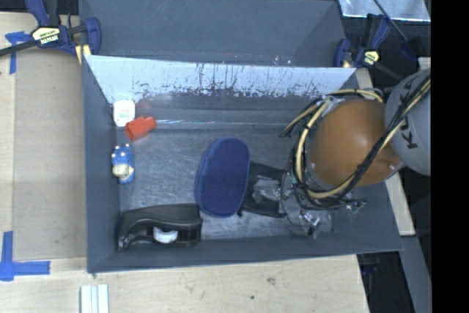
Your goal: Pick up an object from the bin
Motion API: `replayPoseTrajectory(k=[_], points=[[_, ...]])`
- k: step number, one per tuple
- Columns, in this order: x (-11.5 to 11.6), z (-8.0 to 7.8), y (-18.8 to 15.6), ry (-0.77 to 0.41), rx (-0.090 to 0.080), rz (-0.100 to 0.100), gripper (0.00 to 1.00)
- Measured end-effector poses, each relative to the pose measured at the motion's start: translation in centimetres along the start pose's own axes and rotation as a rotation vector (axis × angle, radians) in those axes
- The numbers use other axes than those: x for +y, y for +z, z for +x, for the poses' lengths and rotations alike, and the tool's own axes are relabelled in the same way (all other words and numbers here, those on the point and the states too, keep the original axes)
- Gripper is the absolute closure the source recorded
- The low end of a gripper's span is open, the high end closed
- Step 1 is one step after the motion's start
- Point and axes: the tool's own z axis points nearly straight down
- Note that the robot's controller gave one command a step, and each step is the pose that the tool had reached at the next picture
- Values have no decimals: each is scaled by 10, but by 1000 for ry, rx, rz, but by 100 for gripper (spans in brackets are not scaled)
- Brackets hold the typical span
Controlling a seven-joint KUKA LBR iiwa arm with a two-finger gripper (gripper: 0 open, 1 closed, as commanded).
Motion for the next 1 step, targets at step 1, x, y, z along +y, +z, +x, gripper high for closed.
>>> replayPoseTrajectory(k=[1], points=[[0,0,0,1,-1,1,0]])
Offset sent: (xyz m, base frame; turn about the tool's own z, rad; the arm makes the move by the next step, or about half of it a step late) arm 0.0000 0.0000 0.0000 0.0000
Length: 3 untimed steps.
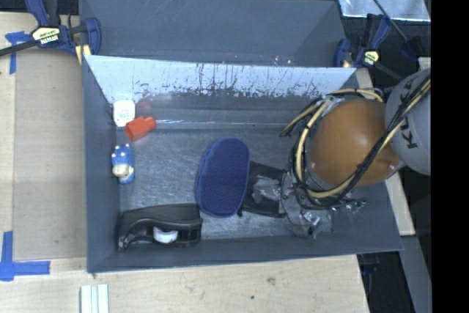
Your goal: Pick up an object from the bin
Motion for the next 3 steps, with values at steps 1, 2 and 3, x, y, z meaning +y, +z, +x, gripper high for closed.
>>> replayPoseTrajectory(k=[1,2,3], points=[[0,-1,0,0,-1,0,100],[-1,-2,-31,2,3,-3,100],[-2,-3,-45,5,3,-3,100]])
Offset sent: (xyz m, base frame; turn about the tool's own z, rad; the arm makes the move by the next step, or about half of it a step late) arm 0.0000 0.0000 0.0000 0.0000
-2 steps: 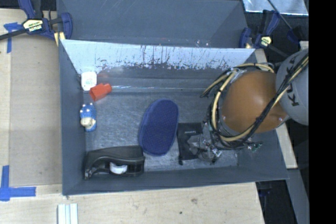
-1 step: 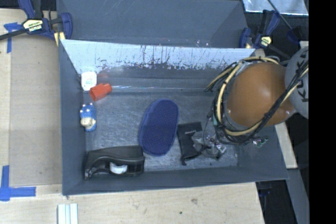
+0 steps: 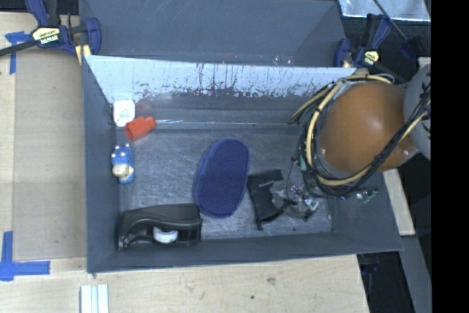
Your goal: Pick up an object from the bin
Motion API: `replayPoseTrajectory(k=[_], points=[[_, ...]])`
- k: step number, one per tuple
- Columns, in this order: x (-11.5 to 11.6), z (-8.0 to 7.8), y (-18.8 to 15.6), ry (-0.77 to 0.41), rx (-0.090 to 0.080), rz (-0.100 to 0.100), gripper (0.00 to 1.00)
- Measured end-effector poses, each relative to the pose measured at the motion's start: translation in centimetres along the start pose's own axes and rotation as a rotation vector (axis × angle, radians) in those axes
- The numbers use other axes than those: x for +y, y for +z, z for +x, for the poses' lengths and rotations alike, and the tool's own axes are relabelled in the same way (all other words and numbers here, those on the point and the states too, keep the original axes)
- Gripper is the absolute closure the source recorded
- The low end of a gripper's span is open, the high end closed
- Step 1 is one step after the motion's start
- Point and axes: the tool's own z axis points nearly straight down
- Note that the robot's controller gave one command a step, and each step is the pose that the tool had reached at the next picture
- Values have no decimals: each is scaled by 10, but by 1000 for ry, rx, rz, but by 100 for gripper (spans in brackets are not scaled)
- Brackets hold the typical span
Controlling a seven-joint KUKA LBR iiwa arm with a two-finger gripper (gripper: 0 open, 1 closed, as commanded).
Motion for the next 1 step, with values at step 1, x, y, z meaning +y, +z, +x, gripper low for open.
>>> replayPoseTrajectory(k=[1], points=[[-1,-1,-20,3,0,0,100]])
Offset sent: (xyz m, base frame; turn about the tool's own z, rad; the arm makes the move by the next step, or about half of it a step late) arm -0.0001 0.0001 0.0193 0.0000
